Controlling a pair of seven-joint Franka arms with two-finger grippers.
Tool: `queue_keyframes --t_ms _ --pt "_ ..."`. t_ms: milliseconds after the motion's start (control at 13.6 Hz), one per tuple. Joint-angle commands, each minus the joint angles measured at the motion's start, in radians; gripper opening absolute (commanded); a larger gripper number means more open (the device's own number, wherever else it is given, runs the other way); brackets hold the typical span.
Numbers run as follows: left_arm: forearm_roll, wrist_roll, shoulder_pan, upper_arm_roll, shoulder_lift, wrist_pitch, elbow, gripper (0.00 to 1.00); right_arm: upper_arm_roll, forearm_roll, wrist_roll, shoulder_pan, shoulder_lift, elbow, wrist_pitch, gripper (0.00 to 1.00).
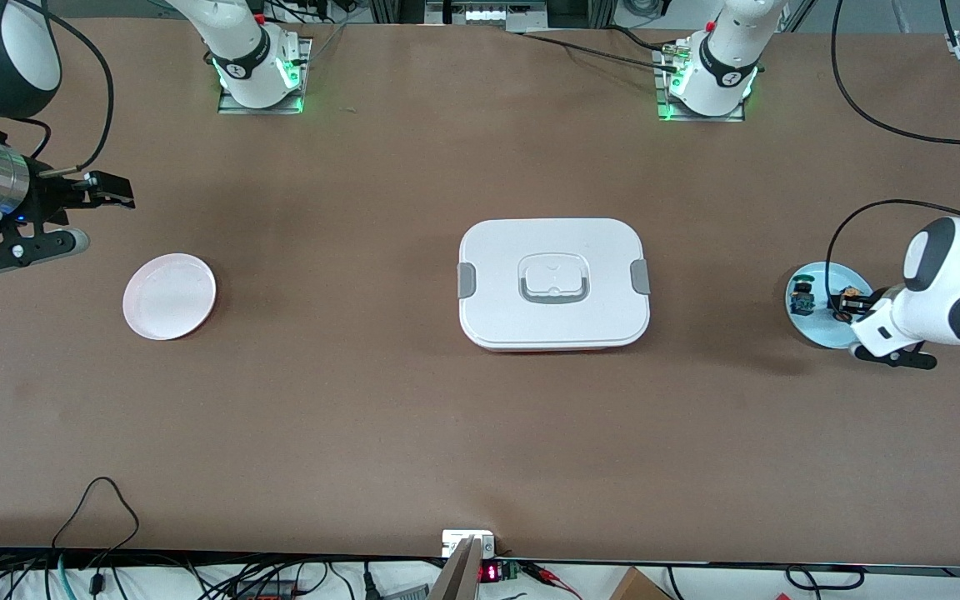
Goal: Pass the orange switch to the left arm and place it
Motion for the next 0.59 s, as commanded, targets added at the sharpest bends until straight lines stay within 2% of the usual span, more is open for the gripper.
queue_keyframes --t_ms 0,74,147,368,515 --pt "-0.135 0.023 0.016 -0.036 -0.055 -0.028 0.087 1.0 0.0 0.002 0.044 -0.033 0.006 0.012 0.122 1.0" --pt "-0.17 0.023 0.013 -0.044 -0.066 -0.037 0.119 1.0 -0.005 0.053 0.038 -0.053 0.007 0.012 0.177 1.0" --pt "-0.175 0.023 0.014 -0.079 -0.076 -0.057 0.141 1.0 -0.006 0.069 0.041 -0.07 0.007 0.012 0.173 1.0" --pt "-0.177 0.021 0.016 -0.194 -0.086 -0.216 0.239 1.0 -0.006 0.056 0.16 -0.069 -0.004 0.016 0.092 1.0" --pt "-0.181 0.027 0.017 -0.258 -0.086 -0.305 0.305 1.0 0.003 0.011 0.186 -0.064 -0.018 0.01 0.054 1.0"
